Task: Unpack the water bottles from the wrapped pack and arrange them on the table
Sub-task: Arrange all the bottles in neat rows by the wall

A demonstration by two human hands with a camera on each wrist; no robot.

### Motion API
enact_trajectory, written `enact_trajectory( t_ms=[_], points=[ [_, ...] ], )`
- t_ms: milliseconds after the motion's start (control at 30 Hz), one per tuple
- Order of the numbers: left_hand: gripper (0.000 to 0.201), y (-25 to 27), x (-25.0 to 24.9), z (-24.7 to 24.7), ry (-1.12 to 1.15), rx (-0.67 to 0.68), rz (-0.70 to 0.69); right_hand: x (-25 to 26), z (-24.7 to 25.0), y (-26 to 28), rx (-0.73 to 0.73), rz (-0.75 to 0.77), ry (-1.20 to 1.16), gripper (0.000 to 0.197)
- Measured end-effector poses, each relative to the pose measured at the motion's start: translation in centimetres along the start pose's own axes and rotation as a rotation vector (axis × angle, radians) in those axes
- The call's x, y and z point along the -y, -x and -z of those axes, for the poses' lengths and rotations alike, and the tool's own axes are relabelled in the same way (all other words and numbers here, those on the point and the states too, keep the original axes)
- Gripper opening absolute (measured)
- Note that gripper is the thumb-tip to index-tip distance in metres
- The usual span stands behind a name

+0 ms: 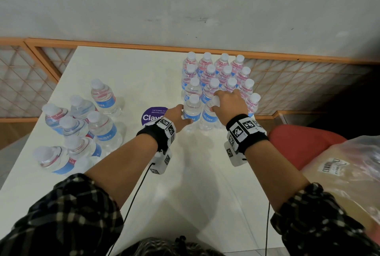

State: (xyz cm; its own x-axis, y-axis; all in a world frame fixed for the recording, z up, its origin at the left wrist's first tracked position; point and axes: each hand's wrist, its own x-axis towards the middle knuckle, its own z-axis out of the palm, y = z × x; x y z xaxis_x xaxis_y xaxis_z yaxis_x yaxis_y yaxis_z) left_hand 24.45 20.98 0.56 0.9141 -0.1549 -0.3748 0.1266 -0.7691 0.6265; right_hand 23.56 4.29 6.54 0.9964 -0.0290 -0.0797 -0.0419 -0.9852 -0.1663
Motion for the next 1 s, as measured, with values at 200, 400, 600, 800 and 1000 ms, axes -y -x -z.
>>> enact_trajectory(
  t_ms=[200, 400, 600, 800, 1000],
  points=[
    [0.049, -1.0, -0.2, -0.4, 0.016, -0.012, -0.013, -0.6, 0.3, -0.6, 0.046, 0.043, 0.023, 0.045],
    [0.05, -1.8, -0.3, -0.2, 0.007, -0.006, -0.035, -1.1, 0.8, -1.1, 0.029, 0.069, 0.042, 0.045],
    [0.051, -2.0, -0.5, -0.1, -0.023, 0.005, -0.046, -1.0, 0.7, -1.3, 0.01, 0.074, 0.056, 0.044],
    [0.061, -2.0, 0.0, -0.2, -0.02, -0.001, -0.011, -1.9, 1.2, -1.3, 0.054, 0.095, -0.049, 0.048],
    [0.068, -2.2, 0.3, 0.9, 0.006, -0.075, -0.021, -4.3, 1.8, -1.4, -0.019, 0.047, -0.099, 0.042]
  ],
)
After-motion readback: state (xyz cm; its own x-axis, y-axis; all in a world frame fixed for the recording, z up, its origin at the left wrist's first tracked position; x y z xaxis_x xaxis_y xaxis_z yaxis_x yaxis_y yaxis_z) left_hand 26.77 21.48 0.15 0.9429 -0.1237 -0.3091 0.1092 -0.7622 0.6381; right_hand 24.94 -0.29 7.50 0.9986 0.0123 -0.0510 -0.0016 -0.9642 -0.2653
